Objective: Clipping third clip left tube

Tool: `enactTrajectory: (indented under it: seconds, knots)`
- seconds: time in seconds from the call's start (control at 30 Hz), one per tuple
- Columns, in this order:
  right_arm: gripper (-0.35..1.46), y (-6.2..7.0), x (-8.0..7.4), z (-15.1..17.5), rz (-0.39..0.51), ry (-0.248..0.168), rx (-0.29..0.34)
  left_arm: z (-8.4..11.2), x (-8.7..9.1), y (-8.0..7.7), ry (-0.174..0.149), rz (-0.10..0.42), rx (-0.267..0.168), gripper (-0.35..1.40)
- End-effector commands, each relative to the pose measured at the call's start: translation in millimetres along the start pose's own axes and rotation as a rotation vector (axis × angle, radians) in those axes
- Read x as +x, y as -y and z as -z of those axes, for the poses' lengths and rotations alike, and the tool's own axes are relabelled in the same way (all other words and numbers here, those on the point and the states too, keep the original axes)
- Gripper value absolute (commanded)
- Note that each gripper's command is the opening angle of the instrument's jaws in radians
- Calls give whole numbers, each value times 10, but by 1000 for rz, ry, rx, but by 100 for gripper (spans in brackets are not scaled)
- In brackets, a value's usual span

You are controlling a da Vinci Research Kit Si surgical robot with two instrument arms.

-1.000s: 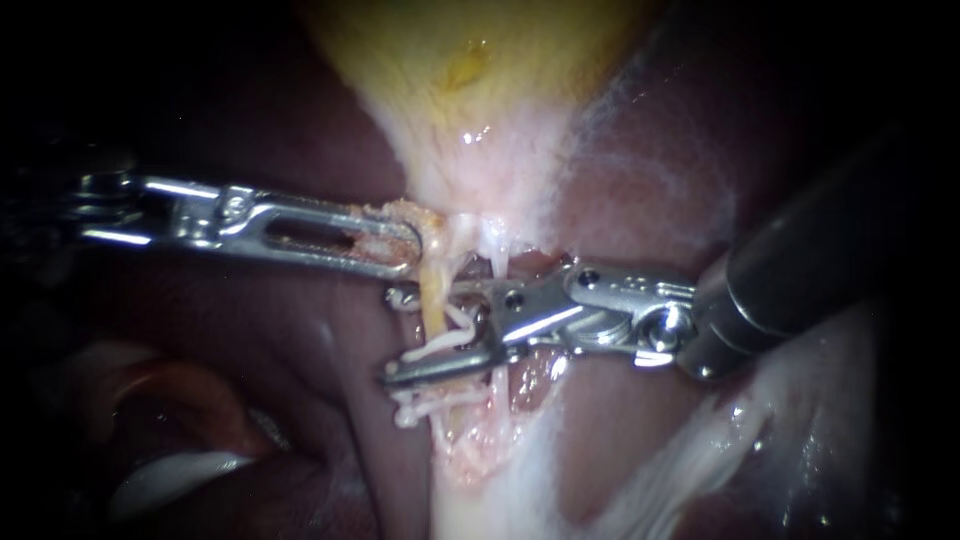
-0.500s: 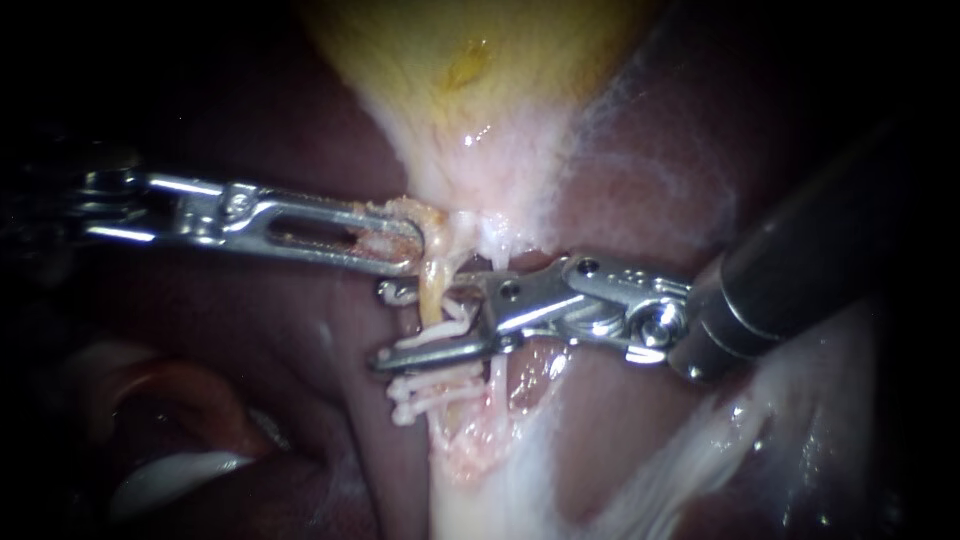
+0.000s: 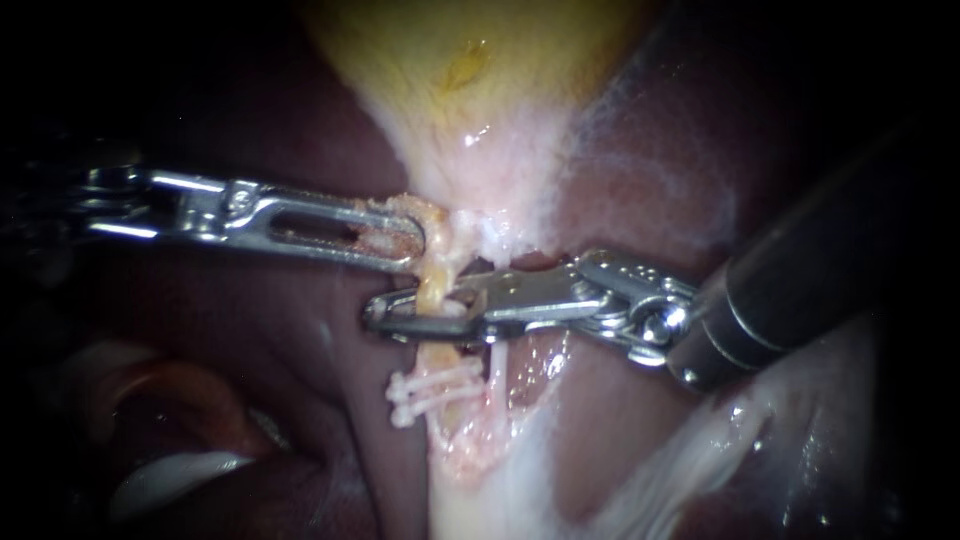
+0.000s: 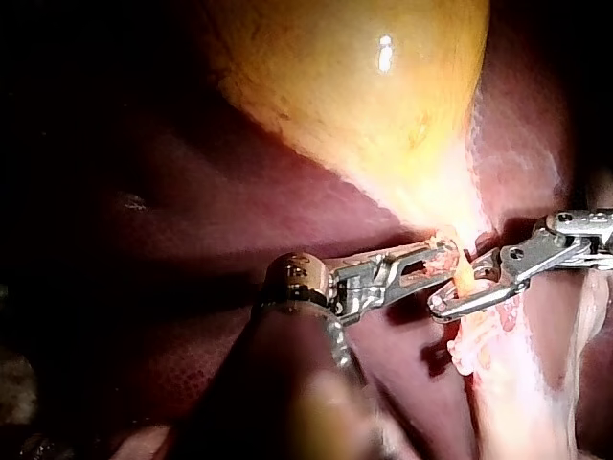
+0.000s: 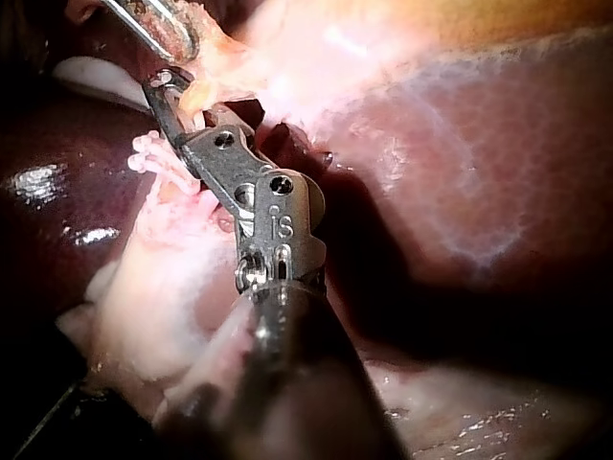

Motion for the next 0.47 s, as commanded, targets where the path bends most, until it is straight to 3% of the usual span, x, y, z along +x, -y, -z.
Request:
enactTrajectory:
  seconds: [0.03,0.1,0.47]
  knots:
    - [-35,-1,-2,-1,3,16,-2,0,0,0,0,0,0,-35]
    - [-35,-2,-5,-1,3,31,-7,0,0,-1,0,0,0,-35]
    - [-35,-2,-4,-1,3,31,-7,-1,1,-2,0,-1,0,-35]
